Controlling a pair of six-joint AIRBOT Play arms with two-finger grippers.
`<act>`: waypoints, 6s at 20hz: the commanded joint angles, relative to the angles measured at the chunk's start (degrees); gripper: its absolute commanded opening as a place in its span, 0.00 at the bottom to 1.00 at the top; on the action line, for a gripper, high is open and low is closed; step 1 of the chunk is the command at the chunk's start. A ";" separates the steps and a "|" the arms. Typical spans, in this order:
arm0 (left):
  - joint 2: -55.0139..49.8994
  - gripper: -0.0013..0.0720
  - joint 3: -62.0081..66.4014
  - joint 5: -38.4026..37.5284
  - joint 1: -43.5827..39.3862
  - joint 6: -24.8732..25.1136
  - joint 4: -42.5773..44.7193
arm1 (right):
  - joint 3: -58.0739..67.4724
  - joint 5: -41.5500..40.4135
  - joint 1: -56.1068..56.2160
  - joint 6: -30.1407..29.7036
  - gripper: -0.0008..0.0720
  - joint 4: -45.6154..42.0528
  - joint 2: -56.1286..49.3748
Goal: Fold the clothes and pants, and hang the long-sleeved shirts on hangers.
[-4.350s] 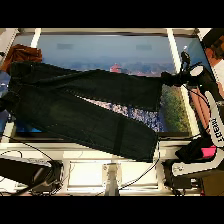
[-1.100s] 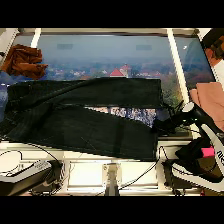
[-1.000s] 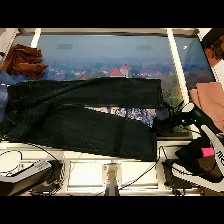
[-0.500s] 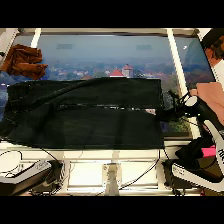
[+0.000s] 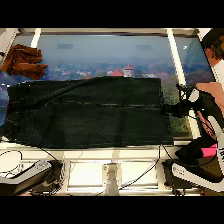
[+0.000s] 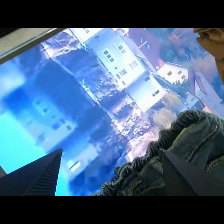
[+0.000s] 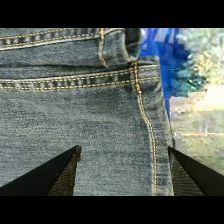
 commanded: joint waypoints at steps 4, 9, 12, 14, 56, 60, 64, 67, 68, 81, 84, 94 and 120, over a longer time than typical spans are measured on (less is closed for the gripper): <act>0.37 0.96 0.04 -5.57 0.11 5.11 8.24 | 0.20 8.66 -0.55 -5.51 0.85 -7.91 0.04; 0.39 0.96 0.04 -5.33 0.94 4.09 9.70 | -0.37 14.95 -11.67 -11.30 0.79 -7.50 4.20; 0.24 0.96 0.04 -5.25 0.94 4.09 9.66 | -3.89 16.13 -21.40 -16.63 0.76 2.64 7.63; 0.00 0.96 0.04 -5.05 0.94 4.09 9.66 | -7.54 19.12 -26.34 -18.99 0.76 8.24 7.28; -0.20 0.93 0.04 -10.27 0.96 4.17 14.23 | -12.46 9.40 -29.59 -27.47 0.04 21.94 -8.70; -0.61 0.79 -1.55 -13.33 3.56 6.25 19.30 | -12.46 9.46 -29.59 -27.45 0.04 21.97 -8.70; -5.55 0.79 -3.02 -19.74 8.15 14.53 14.16 | -12.46 9.51 -29.57 -27.43 0.04 22.08 -8.70; -10.67 0.88 -2.99 -23.19 9.68 24.17 5.79 | -12.41 10.01 -29.57 -27.41 0.04 22.10 -8.70; -11.93 0.91 -2.99 -23.12 9.68 27.08 2.67 | -12.41 10.19 -29.57 -27.26 0.04 22.10 -8.70; -15.93 0.09 -2.82 -29.14 9.57 33.79 0.39 | -12.17 13.86 -29.59 -25.75 0.04 22.10 -8.66; -14.53 0.09 -2.49 -33.66 9.68 36.63 -1.07 | -10.93 19.65 -29.57 -26.12 0.04 22.53 -8.66; -14.32 0.09 2.05 -42.82 10.38 38.40 -54.31 | -0.33 26.36 -29.59 -30.21 0.04 50.75 -8.66; -15.39 0.08 2.05 24.52 -21.55 2.69 -34.71 | 16.41 -55.69 3.67 -2.75 0.04 65.18 -17.20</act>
